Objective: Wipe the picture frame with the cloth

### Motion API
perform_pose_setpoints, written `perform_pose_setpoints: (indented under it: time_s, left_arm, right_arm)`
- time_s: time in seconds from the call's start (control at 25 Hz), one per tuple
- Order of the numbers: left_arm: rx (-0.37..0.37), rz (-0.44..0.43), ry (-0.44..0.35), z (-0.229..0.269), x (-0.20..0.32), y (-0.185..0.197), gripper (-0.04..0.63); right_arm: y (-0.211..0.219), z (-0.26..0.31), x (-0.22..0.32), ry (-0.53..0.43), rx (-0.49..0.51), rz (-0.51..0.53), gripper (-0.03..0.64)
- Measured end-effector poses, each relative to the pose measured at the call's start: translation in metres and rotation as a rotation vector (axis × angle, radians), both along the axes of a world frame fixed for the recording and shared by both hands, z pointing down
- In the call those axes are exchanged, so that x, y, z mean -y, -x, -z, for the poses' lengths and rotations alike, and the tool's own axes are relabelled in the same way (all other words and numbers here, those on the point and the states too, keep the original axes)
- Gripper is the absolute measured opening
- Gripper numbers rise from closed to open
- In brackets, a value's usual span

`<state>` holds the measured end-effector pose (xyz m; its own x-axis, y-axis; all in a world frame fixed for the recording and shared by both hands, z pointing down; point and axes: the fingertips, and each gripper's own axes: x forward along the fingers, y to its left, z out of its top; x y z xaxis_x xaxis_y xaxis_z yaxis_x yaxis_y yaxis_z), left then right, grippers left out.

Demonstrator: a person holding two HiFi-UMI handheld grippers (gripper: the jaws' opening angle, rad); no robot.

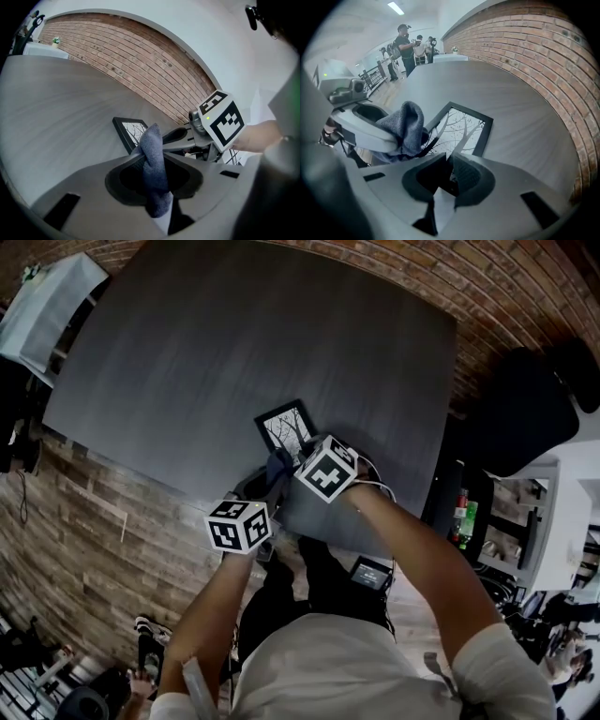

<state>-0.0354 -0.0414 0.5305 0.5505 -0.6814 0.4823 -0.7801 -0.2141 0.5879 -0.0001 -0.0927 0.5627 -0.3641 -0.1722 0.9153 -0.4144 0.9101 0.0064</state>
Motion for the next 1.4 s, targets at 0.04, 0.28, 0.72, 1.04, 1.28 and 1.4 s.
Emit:
perform_pose_setpoints:
  time_s: [0.04,0.28,0.72,1.04,1.28,1.4]
  left_arm:
    - [-0.004,-0.004,0.002,0.000,-0.002,-0.002,0.094]
    - [-0.020,-0.043,0.010,0.000,-0.016,-0.014,0.094]
    - [-0.120,-0.077,-0.014,0.018,-0.042,-0.024,0.097]
    - [-0.321,0.009,-0.097,0.050,-0.048,0.003,0.098]
    - [-0.501,0.004,-0.150,0.076,-0.051,0.000,0.098]
    - [-0.584,-0.005,-0.169,0.088,-0.052,-0.007,0.098]
  right_arm:
    - [0.000,0.000,0.000,-0.001,0.001,-0.002,0.057]
    - [-0.001,0.000,0.000,-0.002,0.007,-0.012,0.055]
    - [-0.005,0.012,-0.006,-0.008,0.099,0.011,0.161]
    - [-0.011,0.075,-0.038,0.150,0.505,-0.078,0.249]
    - [0.005,0.110,-0.096,0.380,0.761,-0.028,0.302]
    - [0.010,0.112,-0.112,0.433,0.791,-0.008,0.305]
